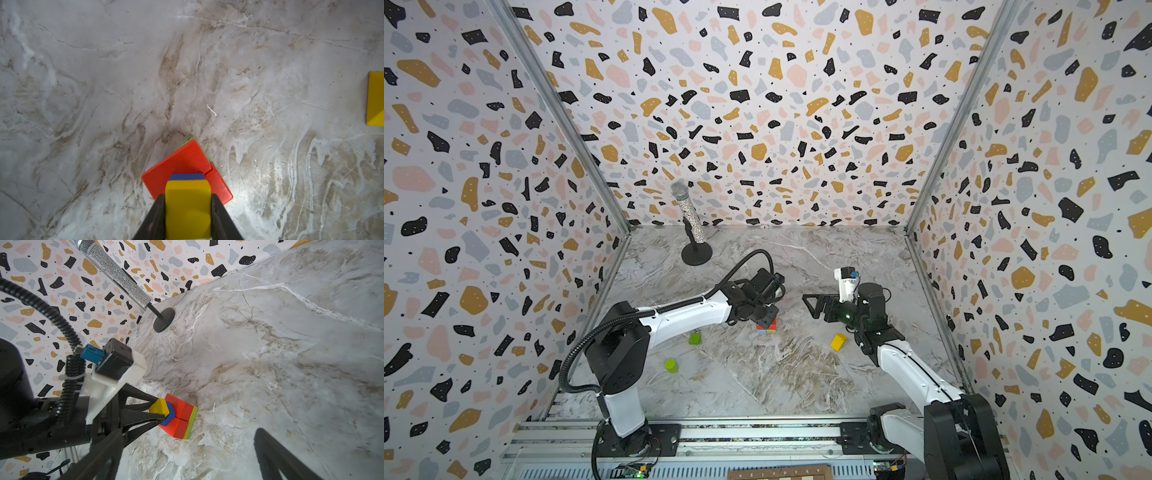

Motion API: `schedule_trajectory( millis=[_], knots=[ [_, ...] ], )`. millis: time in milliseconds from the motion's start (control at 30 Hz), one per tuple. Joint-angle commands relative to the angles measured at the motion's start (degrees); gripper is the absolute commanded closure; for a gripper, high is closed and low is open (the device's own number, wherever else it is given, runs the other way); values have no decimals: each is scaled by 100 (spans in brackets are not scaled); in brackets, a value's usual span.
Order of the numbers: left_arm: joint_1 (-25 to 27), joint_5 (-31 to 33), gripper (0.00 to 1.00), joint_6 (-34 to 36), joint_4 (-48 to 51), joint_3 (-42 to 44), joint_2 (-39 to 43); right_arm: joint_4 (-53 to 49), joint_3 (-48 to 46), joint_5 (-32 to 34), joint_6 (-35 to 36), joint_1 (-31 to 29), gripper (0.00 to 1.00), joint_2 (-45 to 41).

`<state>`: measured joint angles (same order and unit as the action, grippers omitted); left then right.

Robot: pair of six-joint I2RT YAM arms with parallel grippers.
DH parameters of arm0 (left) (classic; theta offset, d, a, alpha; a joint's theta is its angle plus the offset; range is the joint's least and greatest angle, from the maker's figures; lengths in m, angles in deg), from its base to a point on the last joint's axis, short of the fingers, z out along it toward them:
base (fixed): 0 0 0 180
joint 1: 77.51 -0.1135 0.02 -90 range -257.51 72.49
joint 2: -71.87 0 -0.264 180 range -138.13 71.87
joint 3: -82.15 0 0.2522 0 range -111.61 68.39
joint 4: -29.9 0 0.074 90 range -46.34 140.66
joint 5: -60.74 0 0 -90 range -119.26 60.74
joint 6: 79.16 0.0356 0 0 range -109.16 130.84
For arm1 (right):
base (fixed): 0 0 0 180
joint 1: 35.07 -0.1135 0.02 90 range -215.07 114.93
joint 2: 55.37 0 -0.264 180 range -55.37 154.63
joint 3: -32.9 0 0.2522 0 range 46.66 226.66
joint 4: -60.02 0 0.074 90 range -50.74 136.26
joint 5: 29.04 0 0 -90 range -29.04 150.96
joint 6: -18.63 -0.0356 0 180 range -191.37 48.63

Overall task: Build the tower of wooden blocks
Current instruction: 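Lower the yellow cube onto the blue cube with the left gripper, then open the left gripper and raise it off the yellow cube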

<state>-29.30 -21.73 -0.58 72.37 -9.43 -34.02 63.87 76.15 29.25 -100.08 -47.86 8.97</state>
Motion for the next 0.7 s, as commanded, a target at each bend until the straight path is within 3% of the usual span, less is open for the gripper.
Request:
schedule_trajectory(
  millis=[0,367,500,667],
  knots=[
    [-32,-46,64,-26,-14,74,77,114,-5,-55,-29,22,1,-145],
    [-39,16,61,-55,11,109,153,113,-4,-73,-22,23,1,-140],
    [-59,51,45,-74,-33,135,306,61,33,-104,47,21,1,-117],
    [-68,70,36,-91,-28,120,444,-25,86,-109,115,18,1,-99]
  ],
)
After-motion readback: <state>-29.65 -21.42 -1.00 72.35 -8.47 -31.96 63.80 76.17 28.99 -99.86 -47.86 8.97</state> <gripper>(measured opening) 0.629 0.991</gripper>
